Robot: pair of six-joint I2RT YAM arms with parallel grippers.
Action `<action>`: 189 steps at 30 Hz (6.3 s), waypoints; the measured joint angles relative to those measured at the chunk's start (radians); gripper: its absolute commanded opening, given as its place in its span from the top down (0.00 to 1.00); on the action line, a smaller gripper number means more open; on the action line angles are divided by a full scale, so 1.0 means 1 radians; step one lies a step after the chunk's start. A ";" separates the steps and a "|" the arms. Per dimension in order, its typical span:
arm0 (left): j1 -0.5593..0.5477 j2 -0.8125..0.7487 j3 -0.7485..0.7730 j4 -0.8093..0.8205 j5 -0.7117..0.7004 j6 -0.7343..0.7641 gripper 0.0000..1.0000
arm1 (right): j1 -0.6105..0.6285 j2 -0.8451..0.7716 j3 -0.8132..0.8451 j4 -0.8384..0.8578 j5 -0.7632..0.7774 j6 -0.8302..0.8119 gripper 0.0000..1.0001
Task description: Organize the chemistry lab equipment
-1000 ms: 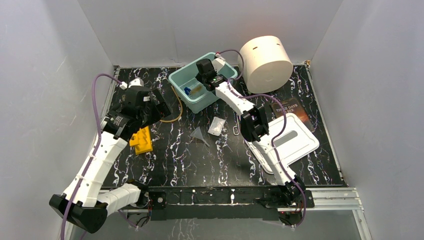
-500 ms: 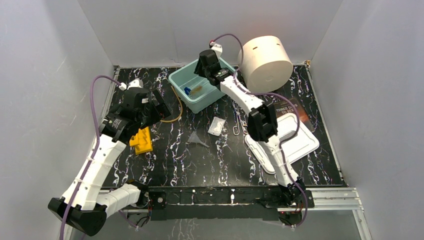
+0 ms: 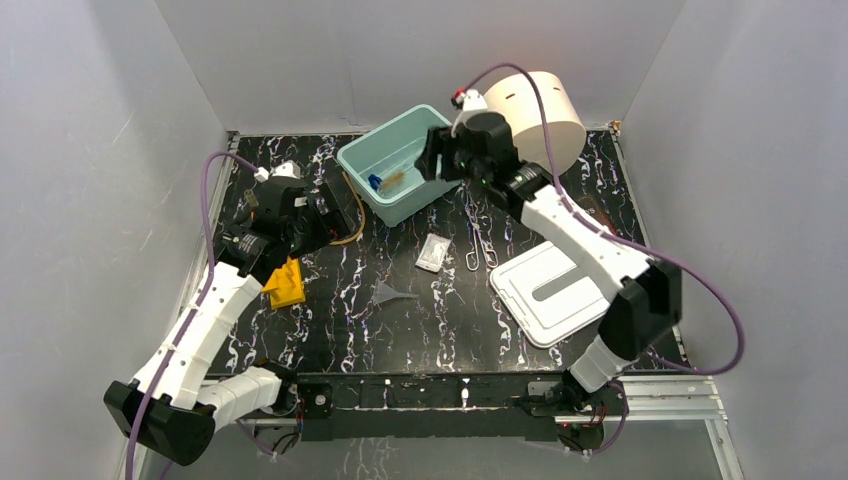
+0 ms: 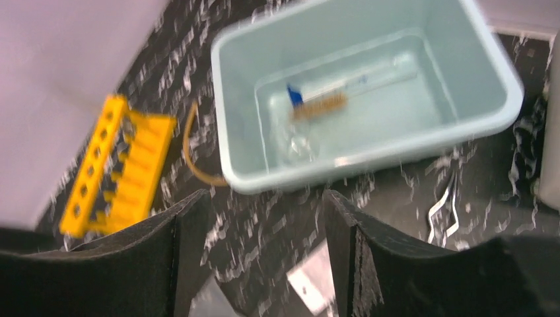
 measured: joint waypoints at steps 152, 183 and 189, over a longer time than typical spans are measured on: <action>0.006 -0.023 0.083 -0.042 -0.083 -0.130 0.06 | 0.061 0.684 0.575 -0.364 -0.179 -0.256 1.00; 0.006 -0.027 0.064 -0.037 -0.113 -0.109 0.05 | 0.061 0.864 0.891 -0.546 -0.157 -0.214 0.57; 0.006 -0.027 0.064 -0.037 -0.116 -0.101 0.05 | 0.061 0.772 0.865 -0.547 -0.154 -0.190 0.45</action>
